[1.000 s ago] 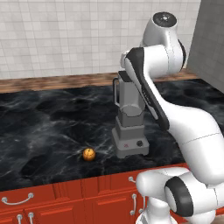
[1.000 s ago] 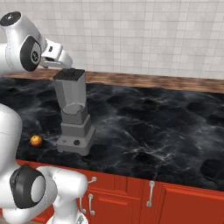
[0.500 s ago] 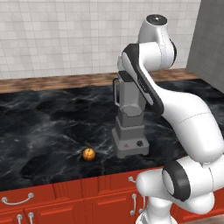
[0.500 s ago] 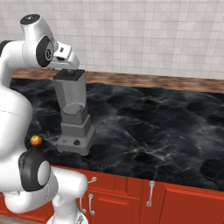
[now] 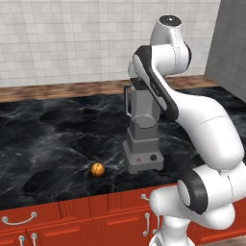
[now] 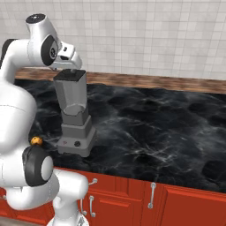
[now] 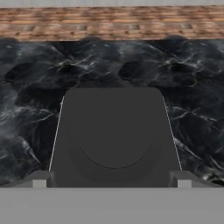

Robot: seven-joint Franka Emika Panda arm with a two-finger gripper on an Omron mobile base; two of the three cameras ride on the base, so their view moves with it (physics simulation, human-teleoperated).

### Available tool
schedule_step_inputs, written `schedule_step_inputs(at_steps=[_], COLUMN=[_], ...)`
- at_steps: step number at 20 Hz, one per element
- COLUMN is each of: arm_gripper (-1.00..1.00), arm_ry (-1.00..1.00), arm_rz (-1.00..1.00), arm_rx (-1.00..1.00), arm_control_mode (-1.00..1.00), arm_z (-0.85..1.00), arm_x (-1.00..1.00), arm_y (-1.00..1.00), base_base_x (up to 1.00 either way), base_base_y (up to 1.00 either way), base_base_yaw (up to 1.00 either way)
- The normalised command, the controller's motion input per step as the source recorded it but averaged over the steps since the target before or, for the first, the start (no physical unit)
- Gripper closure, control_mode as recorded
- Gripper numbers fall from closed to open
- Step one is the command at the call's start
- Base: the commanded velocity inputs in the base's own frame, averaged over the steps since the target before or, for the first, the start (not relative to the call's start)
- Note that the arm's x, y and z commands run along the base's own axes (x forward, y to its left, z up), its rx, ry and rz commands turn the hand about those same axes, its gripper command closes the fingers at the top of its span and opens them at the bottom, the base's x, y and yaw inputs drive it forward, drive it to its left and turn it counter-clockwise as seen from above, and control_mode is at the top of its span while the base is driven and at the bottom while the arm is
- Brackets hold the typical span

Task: Open the blender lid, put the orange in the blender, close the lid, and start the blender.

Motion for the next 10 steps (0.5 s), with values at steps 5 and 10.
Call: schedule_step_inputs(at_steps=[5,10], arm_gripper=[-1.00,-1.00], arm_ry=[0.00,0.00], arm_rz=[0.03,0.01], arm_rx=[0.00,0.00], arm_control_mode=[-1.00,-1.00], arm_z=[-0.14,-0.13], arm_x=[0.10,0.23], arm_y=[0.00,0.00], base_base_x=[0.00,0.00], base_base_y=[0.00,0.00], base_base_yaw=[0.00,0.00])
